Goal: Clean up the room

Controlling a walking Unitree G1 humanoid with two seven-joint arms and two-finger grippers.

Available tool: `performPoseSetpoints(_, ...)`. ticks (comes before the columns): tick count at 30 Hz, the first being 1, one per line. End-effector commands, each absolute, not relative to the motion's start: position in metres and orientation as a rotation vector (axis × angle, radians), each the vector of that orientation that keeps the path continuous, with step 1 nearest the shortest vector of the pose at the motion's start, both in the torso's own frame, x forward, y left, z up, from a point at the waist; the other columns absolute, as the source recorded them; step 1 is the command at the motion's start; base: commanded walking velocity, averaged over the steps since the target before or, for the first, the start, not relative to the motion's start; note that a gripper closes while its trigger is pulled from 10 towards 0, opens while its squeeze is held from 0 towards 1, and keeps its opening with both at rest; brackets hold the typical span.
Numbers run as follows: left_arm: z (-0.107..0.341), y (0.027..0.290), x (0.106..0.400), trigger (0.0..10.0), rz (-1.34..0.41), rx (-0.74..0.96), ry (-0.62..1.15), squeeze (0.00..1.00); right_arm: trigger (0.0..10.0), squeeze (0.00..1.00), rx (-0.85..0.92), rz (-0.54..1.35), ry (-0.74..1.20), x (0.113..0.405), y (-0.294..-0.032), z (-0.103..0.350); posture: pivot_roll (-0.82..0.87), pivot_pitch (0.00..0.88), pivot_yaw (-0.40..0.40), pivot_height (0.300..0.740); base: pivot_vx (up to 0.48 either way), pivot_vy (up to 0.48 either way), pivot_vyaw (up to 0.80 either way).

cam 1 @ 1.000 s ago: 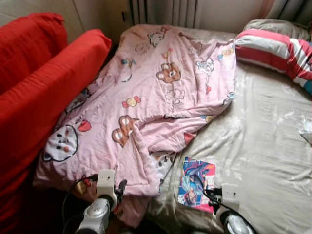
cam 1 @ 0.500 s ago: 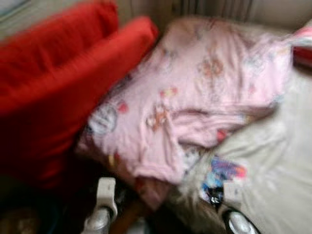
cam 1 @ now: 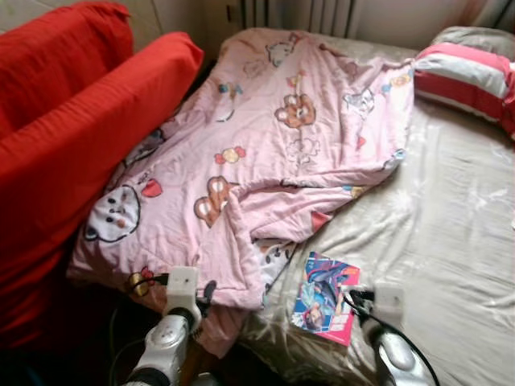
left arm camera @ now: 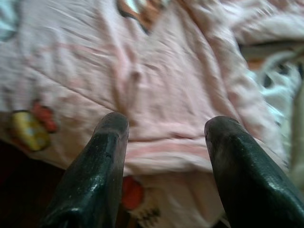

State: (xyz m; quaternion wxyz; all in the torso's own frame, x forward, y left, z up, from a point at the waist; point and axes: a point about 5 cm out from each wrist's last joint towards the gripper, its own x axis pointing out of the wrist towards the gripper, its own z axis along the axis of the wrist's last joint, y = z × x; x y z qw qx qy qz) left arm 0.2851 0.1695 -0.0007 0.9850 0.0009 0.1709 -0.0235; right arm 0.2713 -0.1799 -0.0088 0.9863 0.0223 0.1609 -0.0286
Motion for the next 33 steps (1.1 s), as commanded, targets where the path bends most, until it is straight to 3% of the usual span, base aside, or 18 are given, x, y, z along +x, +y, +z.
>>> performPoseSetpoints(1,-0.001,0.171,0.282,10.0,-0.037,-0.014,0.322,0.0,10.0,0.0,0.037,-0.074,0.316,0.264,-0.187,-0.012,-0.07,0.19,0.02,0.74,0.0,0.0,0.0)
performPoseSetpoints(12,0.008,0.176,0.274,10.0,-0.014,-0.035,0.195,0.0,10.0,0.0,-0.027,-0.003,0.117,0.272,-0.183,0.013,-0.08,0.166,0.002,0.74,0.0,0.0,0.0)
performPoseSetpoints(24,0.015,0.163,0.281,10.0,-0.042,-0.053,0.169,0.0,10.0,0.0,-0.023,-0.016,0.111,0.273,-0.178,0.014,-0.08,0.153,0.007,0.74,0.0,0.0,0.0)
performPoseSetpoints(33,0.016,0.163,0.281,10.0,-0.049,-0.044,0.165,0.0,10.0,0.0,-0.035,-0.022,0.168,0.271,-0.179,0.007,-0.07,0.172,0.008,0.68,0.0,0.0,0.0)
